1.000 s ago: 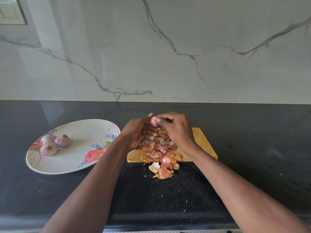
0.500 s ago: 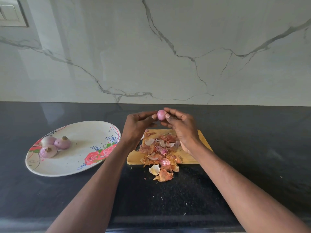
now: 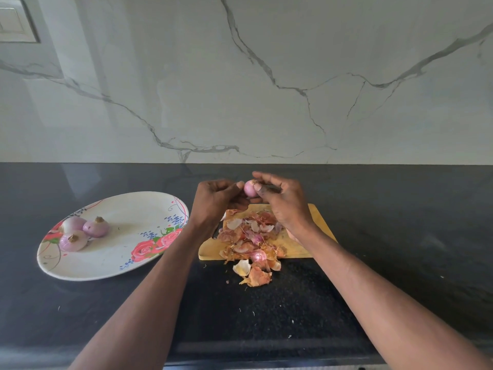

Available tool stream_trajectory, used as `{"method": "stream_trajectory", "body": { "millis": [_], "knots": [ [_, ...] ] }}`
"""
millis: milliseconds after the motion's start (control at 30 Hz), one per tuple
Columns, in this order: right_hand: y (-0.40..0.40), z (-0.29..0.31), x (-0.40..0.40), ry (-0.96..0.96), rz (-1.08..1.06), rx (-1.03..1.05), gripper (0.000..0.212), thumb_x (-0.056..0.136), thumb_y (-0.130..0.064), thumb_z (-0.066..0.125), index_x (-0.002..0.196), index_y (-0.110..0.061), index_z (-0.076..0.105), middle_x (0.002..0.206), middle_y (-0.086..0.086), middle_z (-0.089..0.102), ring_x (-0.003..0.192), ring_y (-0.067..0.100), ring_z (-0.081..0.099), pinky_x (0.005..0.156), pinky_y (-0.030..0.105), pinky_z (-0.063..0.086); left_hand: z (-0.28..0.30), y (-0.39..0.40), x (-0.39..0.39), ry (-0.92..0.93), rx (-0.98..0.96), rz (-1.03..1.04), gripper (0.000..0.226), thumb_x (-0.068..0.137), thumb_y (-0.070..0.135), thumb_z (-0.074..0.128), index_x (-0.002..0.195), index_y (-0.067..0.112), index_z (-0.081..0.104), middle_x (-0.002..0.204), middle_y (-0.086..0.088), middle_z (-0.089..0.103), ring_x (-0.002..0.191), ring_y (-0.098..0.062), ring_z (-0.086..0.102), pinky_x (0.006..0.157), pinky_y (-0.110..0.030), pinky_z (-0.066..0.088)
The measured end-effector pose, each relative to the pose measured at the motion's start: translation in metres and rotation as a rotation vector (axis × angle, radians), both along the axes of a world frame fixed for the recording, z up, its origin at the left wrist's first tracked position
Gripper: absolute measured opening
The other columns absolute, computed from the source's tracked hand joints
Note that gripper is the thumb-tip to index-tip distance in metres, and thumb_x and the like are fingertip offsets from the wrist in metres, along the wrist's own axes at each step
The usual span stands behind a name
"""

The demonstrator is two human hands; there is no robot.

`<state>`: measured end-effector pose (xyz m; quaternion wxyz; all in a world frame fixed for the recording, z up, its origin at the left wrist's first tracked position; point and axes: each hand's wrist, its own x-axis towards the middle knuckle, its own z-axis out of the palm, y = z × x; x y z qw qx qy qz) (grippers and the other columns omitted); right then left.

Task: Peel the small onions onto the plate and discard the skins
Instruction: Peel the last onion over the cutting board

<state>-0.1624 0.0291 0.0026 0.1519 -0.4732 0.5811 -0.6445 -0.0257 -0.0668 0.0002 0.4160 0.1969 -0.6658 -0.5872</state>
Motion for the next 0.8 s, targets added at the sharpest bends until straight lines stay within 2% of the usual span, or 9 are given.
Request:
{"method": "stream_trajectory", "body": {
  "millis": [100,200,300,467,567,667,800],
  "knots": [
    [0.0,-0.001,0.0,-0.035,-0.042,-0.01,0.017,0.09,-0.01,0.072,0.107,-0.013,0.073,0.099,0.006,0.075,0.082,0.018,0.075,0.079,0.04,0.062,0.0,0.002,-0.001,-0.016,0.06,-0.068,0.025,0.097,-0.002,0.058,0.12,0.001,0.066,0.086,-0.022,0.074,0.07,-0.026,0.072,0.071,-0.033,0.062],
    [0.002,0.0,-0.002,-0.057,-0.076,-0.028,0.01,0.093,-0.014,0.07,0.099,-0.011,0.077,0.089,0.004,0.078,0.08,0.021,0.076,0.081,0.04,0.061,0.0,0.001,-0.002,-0.013,0.092,-0.16,0.024,0.096,0.005,0.062,0.118,0.003,0.071,0.097,-0.027,0.073,0.082,-0.03,0.072,0.079,-0.033,0.061],
    [0.003,0.001,-0.004,-0.055,-0.054,-0.016,0.015,0.096,-0.01,0.065,0.101,-0.014,0.078,0.092,0.002,0.078,0.086,0.018,0.075,0.087,0.035,0.059,0.001,0.001,-0.002,0.005,0.132,-0.188,0.024,0.094,0.013,0.066,0.116,0.004,0.072,0.1,-0.028,0.072,0.083,-0.029,0.071,0.079,-0.032,0.06],
    [0.003,0.002,-0.002,-0.095,0.012,-0.02,0.03,0.085,-0.002,0.075,0.115,-0.008,0.073,0.1,0.003,0.077,0.088,0.015,0.075,0.083,0.026,0.059,0.006,0.001,0.0,0.072,0.306,-0.2,0.02,0.099,0.005,0.056,0.113,-0.003,0.069,0.088,-0.021,0.073,0.075,-0.025,0.072,0.071,-0.028,0.061],
    [0.003,0.003,-0.004,-0.106,-0.004,-0.052,0.032,0.08,-0.004,0.08,0.11,-0.009,0.074,0.099,0.003,0.077,0.094,0.016,0.074,0.085,0.029,0.059,0.008,0.001,0.0,0.089,0.416,-0.242,0.024,0.103,0.002,0.047,0.117,-0.007,0.064,0.091,-0.022,0.073,0.078,-0.026,0.073,0.072,-0.028,0.061],
    [0.002,0.0,-0.004,0.015,-0.043,-0.055,0.025,0.08,-0.01,0.082,0.104,-0.012,0.077,0.1,0.001,0.077,0.098,0.013,0.072,0.091,0.033,0.057,0.01,0.003,0.0,0.102,0.467,-0.259,0.026,0.103,0.008,0.05,0.116,-0.01,0.064,0.098,-0.024,0.072,0.083,-0.028,0.073,0.076,-0.029,0.062],
    [0.001,-0.001,-0.003,0.114,-0.03,-0.037,0.025,0.087,-0.003,0.073,0.106,-0.019,0.077,0.105,-0.005,0.075,0.103,0.008,0.068,0.095,0.028,0.054,0.012,0.004,0.0,0.148,0.529,-0.235,0.021,0.1,0.005,0.054,0.109,-0.011,0.065,0.097,-0.023,0.073,0.083,-0.028,0.072,0.074,-0.028,0.062]
  ]
}}
